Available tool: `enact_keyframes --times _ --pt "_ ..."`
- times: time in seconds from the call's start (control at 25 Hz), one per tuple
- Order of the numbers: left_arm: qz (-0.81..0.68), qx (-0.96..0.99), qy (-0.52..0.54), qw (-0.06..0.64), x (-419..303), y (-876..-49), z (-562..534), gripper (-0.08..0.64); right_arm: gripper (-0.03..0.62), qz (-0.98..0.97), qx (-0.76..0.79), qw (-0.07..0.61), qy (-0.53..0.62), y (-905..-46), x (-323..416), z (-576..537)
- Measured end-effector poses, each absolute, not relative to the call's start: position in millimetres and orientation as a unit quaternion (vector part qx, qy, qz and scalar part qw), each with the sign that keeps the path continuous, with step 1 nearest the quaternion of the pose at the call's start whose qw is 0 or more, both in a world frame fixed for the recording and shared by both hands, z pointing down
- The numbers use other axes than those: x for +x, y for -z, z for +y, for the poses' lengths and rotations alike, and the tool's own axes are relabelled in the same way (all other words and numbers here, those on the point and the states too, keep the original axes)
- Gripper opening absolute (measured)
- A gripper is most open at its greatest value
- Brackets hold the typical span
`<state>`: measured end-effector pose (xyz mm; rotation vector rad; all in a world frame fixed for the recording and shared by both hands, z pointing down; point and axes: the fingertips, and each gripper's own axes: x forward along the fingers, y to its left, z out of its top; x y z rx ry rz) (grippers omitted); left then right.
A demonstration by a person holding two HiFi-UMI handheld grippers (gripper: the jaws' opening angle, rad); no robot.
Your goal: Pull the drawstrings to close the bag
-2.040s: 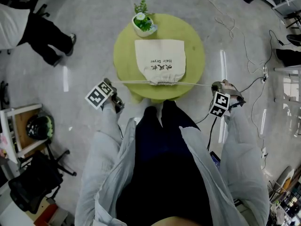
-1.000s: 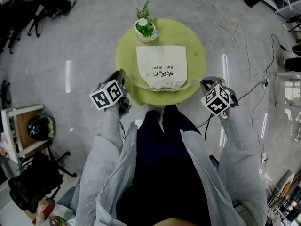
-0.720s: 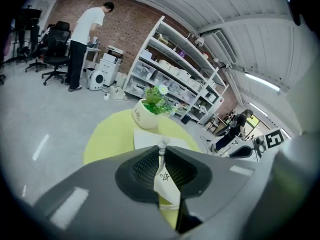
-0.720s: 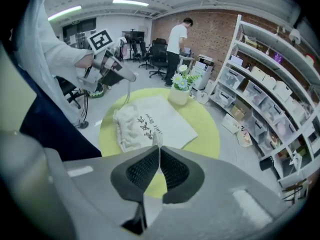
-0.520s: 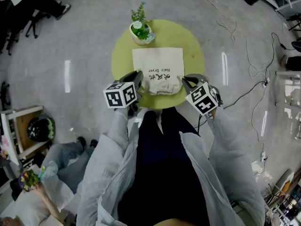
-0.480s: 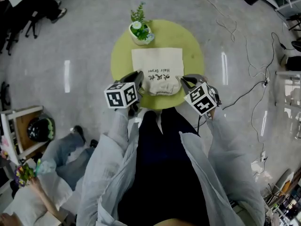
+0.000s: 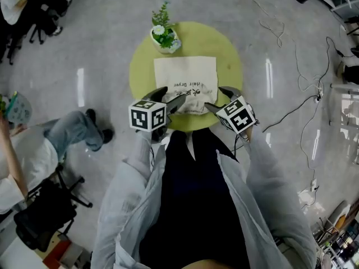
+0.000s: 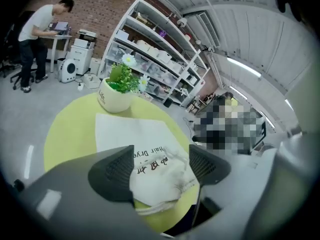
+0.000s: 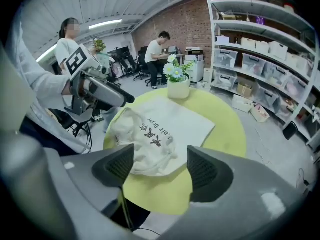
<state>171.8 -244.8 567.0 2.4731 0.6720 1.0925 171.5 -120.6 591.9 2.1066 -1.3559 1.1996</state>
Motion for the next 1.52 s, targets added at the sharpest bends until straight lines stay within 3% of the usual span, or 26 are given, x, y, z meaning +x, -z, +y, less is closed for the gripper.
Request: enact_keyframes --times 0.12,0.32,0.52,0.84,1.08,1.32,1.52 --pt "0.25 0.871 -0.386 0.171 168 -568 -242 0.408 0.367 -0.49 0.74 0.175 -0.426 -594 169 -116" --pt "0.247 0.869 -0.392 0.173 162 -571 -247 0.471 0.379 -0.493 0.744 0.156 -0.423 -592 165 -111" --pt "0.241 0.873 -0.386 0.176 153 -568 -255 0.472 0.379 -0.495 0.747 0.117 -0.429 -587 154 -109" --pt "0.235 0.887 -0.357 0.177 135 -541 -263 0.426 0.374 -0.447 0.803 -0.011 -0.393 -541 151 -109" --pt "0.257 0.893 -0.322 0.179 124 -511 -255 0.366 0.308 -0.429 0.838 -0.051 -0.333 -496 140 -115" --pt "0.282 0.898 -0.277 0.195 108 -478 -250 0.288 0.178 -0.401 0.866 -0.096 -0.283 -460 125 -109" --pt "0.289 0.909 -0.23 0.192 96 -447 -252 0.174 0.095 -0.375 0.888 -0.093 -0.249 -442 112 -102"
